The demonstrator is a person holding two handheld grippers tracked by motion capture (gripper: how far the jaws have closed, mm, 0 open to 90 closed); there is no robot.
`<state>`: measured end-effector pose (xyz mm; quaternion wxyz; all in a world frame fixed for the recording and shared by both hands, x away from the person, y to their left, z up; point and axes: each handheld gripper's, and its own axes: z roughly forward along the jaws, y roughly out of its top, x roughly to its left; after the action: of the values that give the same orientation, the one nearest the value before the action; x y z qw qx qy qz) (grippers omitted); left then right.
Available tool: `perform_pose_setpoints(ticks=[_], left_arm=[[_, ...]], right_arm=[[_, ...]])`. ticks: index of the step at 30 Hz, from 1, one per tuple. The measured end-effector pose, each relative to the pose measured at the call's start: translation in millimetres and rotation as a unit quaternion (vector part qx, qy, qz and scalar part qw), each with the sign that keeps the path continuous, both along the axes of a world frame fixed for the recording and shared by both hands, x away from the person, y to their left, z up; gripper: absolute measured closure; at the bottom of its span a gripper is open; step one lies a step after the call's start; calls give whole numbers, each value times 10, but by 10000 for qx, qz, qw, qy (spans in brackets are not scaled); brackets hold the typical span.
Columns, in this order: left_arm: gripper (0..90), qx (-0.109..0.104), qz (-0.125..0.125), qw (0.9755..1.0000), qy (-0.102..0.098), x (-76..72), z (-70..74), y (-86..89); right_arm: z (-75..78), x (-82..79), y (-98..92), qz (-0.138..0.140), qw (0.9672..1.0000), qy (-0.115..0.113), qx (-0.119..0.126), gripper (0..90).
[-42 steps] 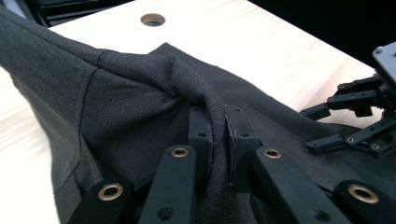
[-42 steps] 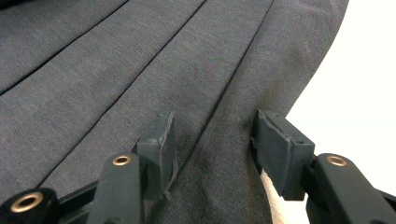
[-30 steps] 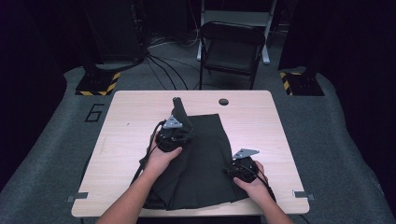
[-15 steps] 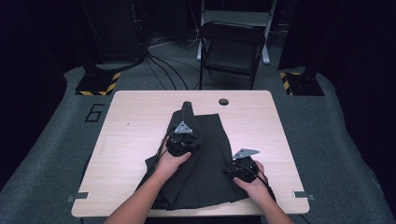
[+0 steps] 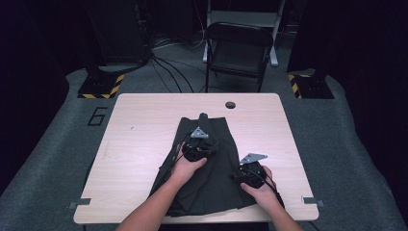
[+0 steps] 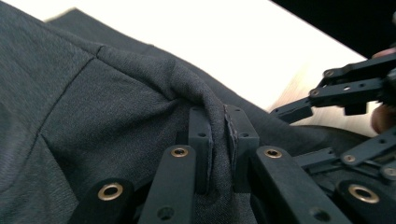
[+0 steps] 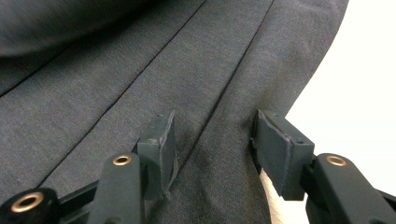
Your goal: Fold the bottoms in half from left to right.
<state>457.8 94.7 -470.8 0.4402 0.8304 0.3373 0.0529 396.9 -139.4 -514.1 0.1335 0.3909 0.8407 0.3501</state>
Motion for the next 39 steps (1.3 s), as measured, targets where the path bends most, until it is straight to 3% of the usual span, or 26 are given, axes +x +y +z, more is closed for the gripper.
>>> perform_pose_setpoints(ticks=[4,14,18,22,29,36,39], left_arm=[[824,147,-37,9999,7,-1,-64,-42],[810,208,-23,9997,112,-2,-173,-62],[772,139,17,9999,43,-13,-124,-41],[659,-1,97,10000,21,-27,-41,11],[544,-109,196,9997,-103,-93,156,188],[507,-215,382,9989,-149,-136,266,485],[507,-91,458,9986,-236,-153,300,590]], right_arm=[[6,-11,-6,-62,9999,79,35,476],[5,-10,-11,-63,9999,77,23,476],[5,-12,-6,-74,9999,88,42,476],[3,-6,-16,-42,10000,45,9,476],[0,3,-28,-64,10000,16,25,472],[10,6,-34,-80,9999,66,27,471],[14,4,-38,-98,9999,68,33,471]])
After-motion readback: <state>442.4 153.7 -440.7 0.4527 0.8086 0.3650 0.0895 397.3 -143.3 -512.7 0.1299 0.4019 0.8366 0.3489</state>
